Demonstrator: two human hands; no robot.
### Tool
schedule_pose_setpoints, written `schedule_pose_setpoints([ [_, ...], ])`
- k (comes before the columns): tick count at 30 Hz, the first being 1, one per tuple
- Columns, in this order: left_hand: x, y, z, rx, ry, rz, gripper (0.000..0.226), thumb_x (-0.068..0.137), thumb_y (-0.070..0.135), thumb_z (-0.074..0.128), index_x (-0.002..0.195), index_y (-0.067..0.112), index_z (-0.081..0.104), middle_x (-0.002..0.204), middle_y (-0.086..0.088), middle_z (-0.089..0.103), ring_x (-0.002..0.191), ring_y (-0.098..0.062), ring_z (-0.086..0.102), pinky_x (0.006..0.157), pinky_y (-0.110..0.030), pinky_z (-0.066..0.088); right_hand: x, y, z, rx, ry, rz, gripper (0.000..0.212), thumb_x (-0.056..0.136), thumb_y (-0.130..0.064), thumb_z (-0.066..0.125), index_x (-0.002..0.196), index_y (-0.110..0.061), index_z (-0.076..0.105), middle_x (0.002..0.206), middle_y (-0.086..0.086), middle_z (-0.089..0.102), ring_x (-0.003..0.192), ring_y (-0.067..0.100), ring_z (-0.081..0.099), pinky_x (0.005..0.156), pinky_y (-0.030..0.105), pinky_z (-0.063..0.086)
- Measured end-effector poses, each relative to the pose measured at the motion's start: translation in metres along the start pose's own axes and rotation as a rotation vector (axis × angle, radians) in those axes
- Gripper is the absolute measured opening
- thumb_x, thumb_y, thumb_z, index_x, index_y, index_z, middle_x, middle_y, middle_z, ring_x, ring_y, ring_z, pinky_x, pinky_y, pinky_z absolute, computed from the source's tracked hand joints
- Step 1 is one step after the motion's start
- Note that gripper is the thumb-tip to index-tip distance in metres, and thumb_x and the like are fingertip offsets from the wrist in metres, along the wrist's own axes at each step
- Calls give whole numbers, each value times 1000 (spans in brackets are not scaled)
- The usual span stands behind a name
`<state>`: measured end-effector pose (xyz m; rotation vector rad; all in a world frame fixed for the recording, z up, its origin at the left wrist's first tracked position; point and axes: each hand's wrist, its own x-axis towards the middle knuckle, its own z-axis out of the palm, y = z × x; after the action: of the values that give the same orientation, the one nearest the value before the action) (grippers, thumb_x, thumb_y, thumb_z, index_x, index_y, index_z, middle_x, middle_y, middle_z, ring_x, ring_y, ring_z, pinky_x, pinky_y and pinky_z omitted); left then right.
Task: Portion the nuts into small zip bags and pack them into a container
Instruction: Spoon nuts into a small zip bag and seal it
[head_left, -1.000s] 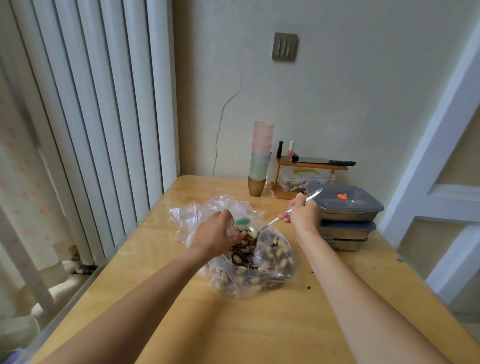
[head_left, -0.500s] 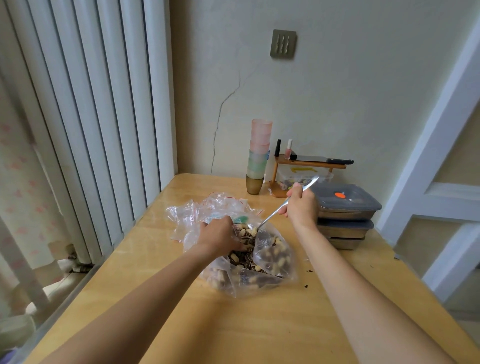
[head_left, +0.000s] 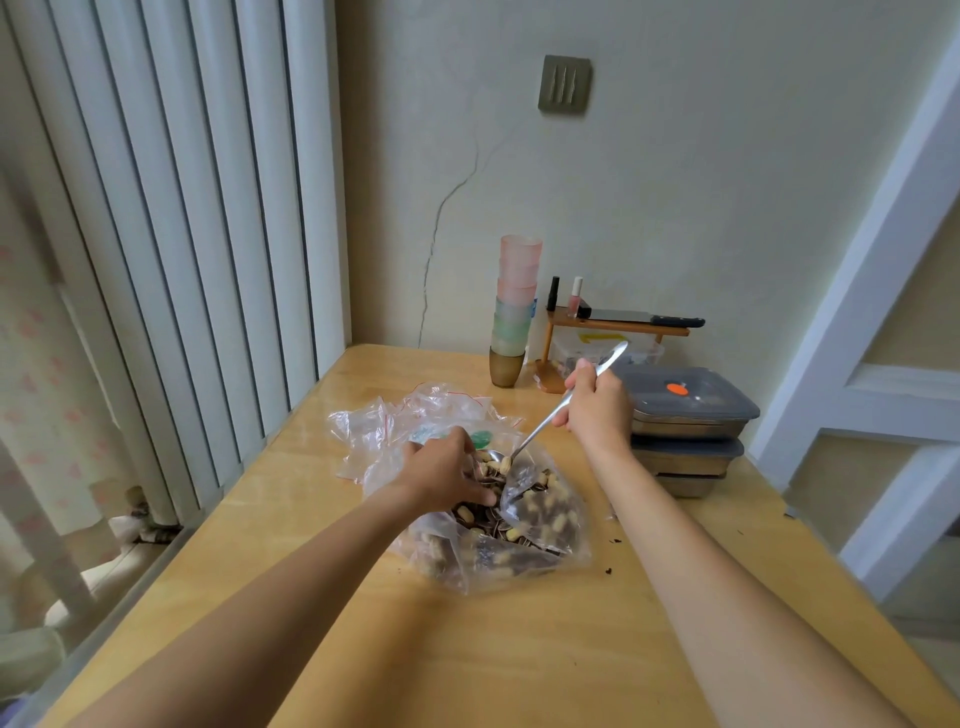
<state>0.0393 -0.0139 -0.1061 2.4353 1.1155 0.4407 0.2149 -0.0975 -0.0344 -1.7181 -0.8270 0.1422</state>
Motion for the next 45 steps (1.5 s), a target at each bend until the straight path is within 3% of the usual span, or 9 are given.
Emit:
schedule_pose_setpoints([
  [8,8,0,5,290,95,-55,83,68,83,67,111,14,49,103,0,64,103,-24,59,93,-41,36,0,-14,4,-62,38,-154,46,112,-38,32,83,-18,63,50,7,63,74,14,65,78,28,51],
  [11,13,2,3,321,125,-57,79,67,88,61,96,15,57,99,1,65,98,-22,60,96,-43,37,2,-24,3,-71,45,-222,46,112,-36,33,87,-11,63,62,9,65,53,4,61,53,7,40],
  [14,17,2,4,219,73,-36,67,69,84,65,86,19,57,89,4,67,89,-19,61,98,-42,36,3,-31,4,-78,30,-319,43,112,-34,36,86,-10,61,67,7,63,53,13,63,46,11,43],
  [18,18,1,7,80,41,-31,63,69,79,69,75,23,42,77,8,53,81,-17,52,90,-40,37,6,-48,15,-181,-55,-467,42,111,-31,38,75,-13,53,68,9,62,60,25,64,58,38,50],
  [22,17,-9,10,-175,26,-41,71,62,80,75,90,18,54,79,6,58,77,-15,53,76,-38,35,1,-66,24,-293,-61,-579,41,110,-23,42,71,-13,43,70,8,51,65,25,48,57,35,28],
  [27,13,-19,9,-269,40,-82,95,38,91,64,94,15,61,84,-1,66,81,-19,60,77,-37,40,3,-72,26,-348,-24,-596,36,111,-25,41,79,-9,48,78,9,54,70,28,48,65,34,31],
  [34,11,-17,10,-317,59,-57,67,63,66,85,93,12,58,74,8,54,73,-14,50,71,-38,32,8,-75,27,-338,-7,-591,36,111,-23,42,79,-9,48,79,14,55,74,28,46,68,33,29],
  [42,11,-16,11,-361,72,-46,65,66,71,79,91,16,55,74,9,49,70,-10,46,71,-36,29,9,-81,30,-380,34,-647,39,111,-26,38,80,-7,53,80,17,62,72,34,55,73,41,40],
  [45,9,-15,9,-326,86,-55,68,67,72,77,99,16,56,77,9,54,77,-13,51,77,-38,34,7,-83,30,-400,34,-665,38,111,-26,39,79,-9,50,77,11,58,69,29,52,69,35,31],
])
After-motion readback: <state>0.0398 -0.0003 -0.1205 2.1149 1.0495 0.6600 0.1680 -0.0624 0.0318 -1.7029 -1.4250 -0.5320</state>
